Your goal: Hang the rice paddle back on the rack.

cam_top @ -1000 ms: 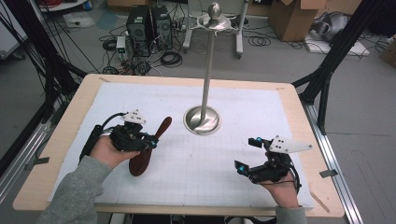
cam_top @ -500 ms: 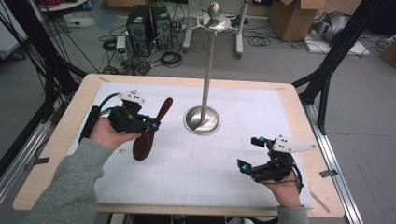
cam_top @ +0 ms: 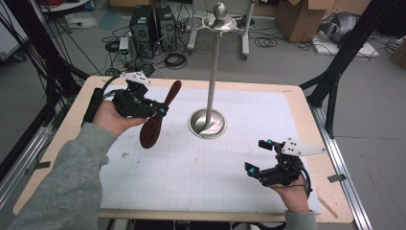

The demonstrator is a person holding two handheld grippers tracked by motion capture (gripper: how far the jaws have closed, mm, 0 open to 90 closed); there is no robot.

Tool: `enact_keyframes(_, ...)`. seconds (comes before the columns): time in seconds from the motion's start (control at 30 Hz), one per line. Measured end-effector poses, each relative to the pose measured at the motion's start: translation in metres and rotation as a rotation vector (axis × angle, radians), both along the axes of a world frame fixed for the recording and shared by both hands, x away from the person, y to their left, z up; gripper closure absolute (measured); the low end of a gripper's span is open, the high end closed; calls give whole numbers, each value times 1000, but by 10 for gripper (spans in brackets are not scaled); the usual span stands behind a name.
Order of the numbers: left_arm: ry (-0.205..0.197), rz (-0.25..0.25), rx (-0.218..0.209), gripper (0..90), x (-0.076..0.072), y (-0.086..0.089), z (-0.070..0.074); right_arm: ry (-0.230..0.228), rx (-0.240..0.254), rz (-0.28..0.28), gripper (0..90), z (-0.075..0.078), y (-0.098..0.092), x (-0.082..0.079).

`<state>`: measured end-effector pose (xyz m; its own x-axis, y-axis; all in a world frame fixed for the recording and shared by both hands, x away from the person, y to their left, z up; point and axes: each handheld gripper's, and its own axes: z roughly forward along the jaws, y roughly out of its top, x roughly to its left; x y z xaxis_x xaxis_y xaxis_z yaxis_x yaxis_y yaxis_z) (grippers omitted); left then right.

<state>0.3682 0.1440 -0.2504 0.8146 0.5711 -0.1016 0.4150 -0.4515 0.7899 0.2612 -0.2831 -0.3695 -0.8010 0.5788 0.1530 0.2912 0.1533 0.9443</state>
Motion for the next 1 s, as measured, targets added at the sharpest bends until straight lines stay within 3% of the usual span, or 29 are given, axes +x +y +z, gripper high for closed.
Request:
enact_keyframes(0.53, -37, -26, -19, 778, 26, -19, 38, -11, 9, -7, 4, 2, -5, -1)
enact_keyframes(1.0, -82, -32, -56, 778, 38, -17, 68, -9, 12, -10, 4, 2, -7, -1)
